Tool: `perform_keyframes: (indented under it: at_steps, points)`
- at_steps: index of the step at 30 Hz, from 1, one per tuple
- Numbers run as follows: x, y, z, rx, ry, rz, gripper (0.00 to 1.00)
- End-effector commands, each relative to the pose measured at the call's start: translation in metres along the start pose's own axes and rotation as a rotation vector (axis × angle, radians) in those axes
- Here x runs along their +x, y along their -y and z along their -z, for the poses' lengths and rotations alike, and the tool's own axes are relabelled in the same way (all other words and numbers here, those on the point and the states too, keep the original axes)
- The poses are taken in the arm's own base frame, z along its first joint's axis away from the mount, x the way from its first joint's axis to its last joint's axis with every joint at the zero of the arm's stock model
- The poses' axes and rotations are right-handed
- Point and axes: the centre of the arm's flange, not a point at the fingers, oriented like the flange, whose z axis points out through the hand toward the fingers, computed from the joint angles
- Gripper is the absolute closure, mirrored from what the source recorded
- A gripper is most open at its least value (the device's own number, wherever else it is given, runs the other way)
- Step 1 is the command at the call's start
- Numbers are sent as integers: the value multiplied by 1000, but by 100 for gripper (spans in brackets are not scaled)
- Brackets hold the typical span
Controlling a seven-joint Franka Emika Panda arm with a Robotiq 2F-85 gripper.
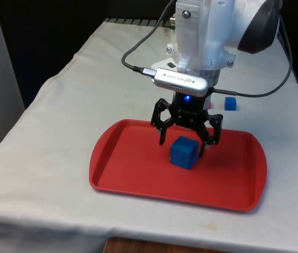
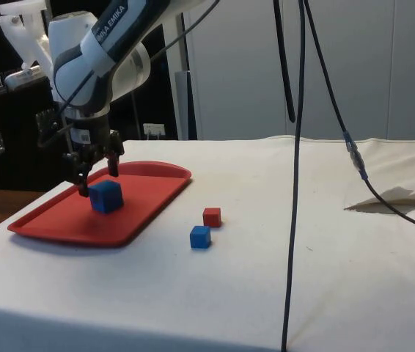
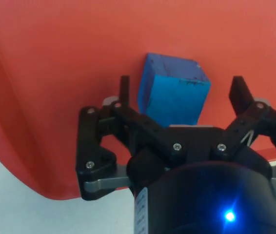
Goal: Pick up the largest block and place it onto the tray.
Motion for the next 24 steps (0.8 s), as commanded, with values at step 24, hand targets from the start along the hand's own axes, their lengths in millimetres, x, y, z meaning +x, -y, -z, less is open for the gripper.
perform_keyframes:
  at_steps: [24]
  points:
    - [14,-7,57,22,-16,-19,0]
